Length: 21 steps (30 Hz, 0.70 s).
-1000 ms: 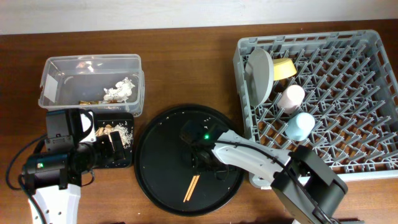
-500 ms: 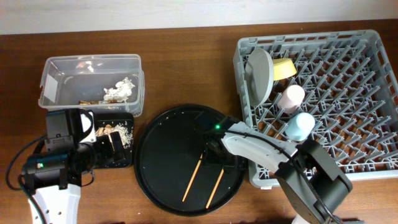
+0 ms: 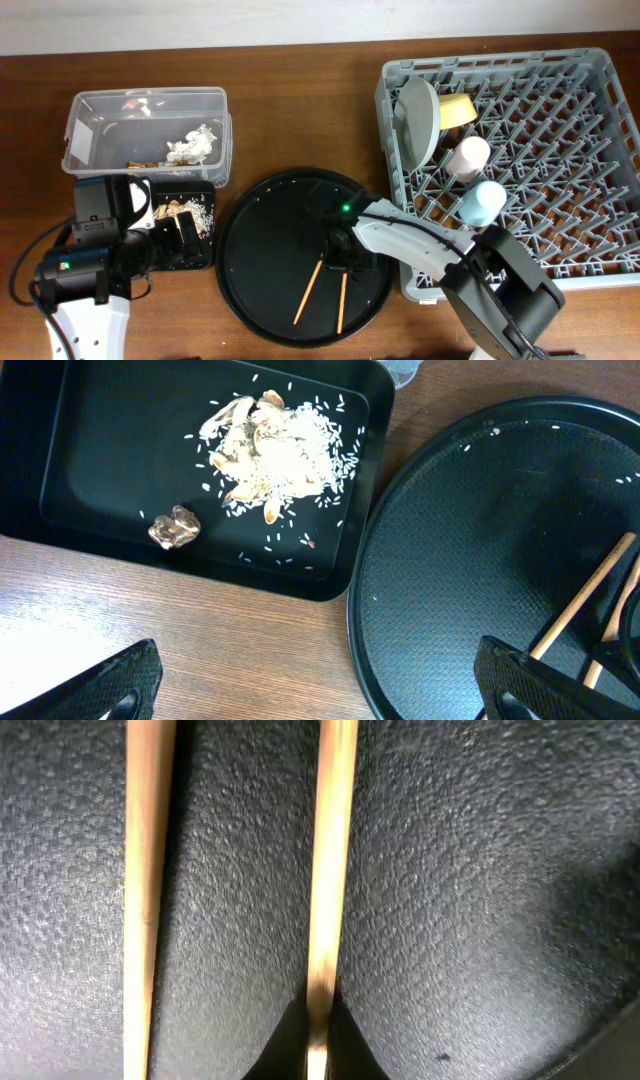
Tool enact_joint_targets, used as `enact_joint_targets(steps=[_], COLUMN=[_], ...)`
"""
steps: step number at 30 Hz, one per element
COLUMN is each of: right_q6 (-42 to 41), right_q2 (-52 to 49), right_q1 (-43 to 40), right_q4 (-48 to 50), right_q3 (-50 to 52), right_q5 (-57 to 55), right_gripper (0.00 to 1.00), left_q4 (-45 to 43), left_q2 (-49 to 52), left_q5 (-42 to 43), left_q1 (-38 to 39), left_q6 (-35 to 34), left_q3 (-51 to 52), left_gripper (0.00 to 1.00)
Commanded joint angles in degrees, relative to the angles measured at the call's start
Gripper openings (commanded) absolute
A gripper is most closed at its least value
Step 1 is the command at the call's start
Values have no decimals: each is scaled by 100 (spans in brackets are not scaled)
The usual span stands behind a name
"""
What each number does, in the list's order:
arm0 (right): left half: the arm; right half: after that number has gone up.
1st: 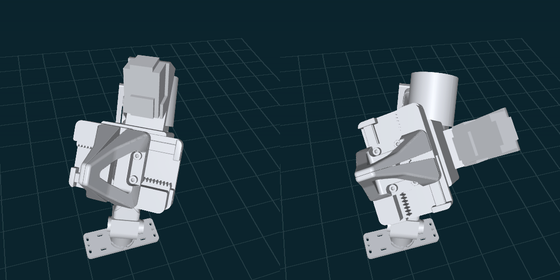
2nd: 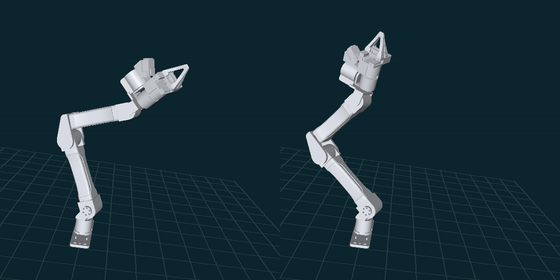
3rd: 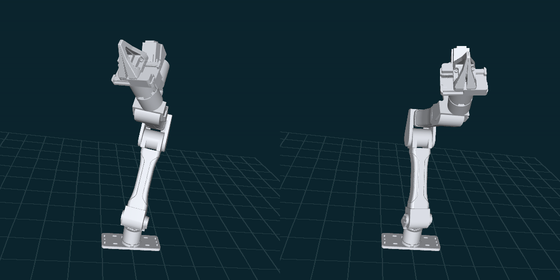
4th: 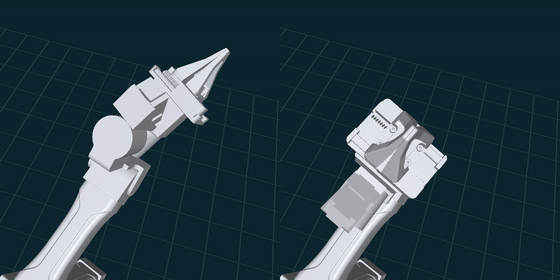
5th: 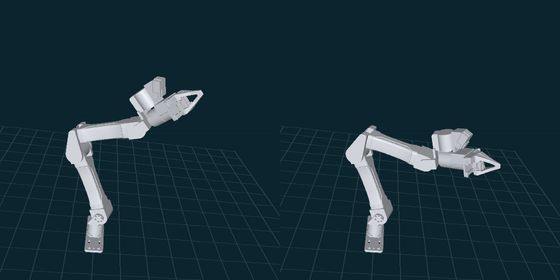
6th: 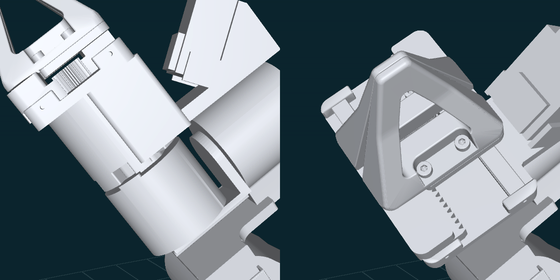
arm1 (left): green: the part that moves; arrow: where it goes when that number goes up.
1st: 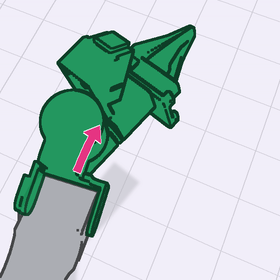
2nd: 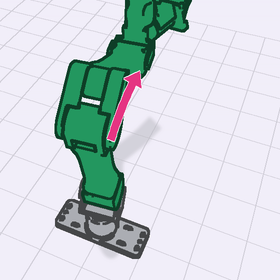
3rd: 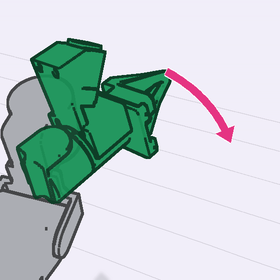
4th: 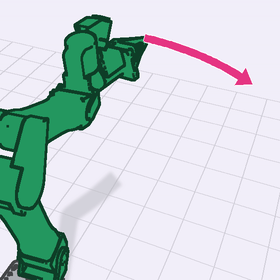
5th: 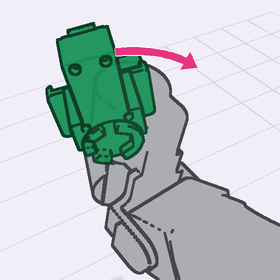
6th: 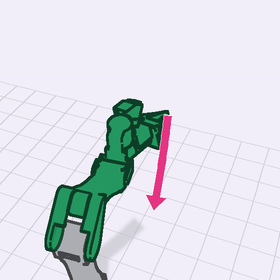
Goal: Sort waste into correct bins and load items into the dishwasher rack
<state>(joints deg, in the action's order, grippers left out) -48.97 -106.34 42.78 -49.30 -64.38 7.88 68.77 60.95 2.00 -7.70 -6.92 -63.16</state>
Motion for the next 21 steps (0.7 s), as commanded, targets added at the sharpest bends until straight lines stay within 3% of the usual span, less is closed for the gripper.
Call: enact_joint_targets(steps=[1, 11, 17, 21], right_q6=[520, 3241, 4229, 4618], right_q2=[133, 903, 780, 535], right_q1=[-131, -1893, -2927, -3071], right_q4=[-212, -2210, -2409, -2391], right_q3=[-511, -2448, -2396, -2369], right_q5=[35, -273, -275, -275], right_gripper=[4, 4, 4, 4], left_q4=[22, 28, 28, 28], left_q2=[-55, -55, -55, -55], left_q5=[63, 63, 63, 66], left_q1=[-35, -35, -35, -35], left_q6=[-52, -50, -52, -52], left_q3=[-74, -74, -74, -74], left_gripper=[99, 99, 99, 99])
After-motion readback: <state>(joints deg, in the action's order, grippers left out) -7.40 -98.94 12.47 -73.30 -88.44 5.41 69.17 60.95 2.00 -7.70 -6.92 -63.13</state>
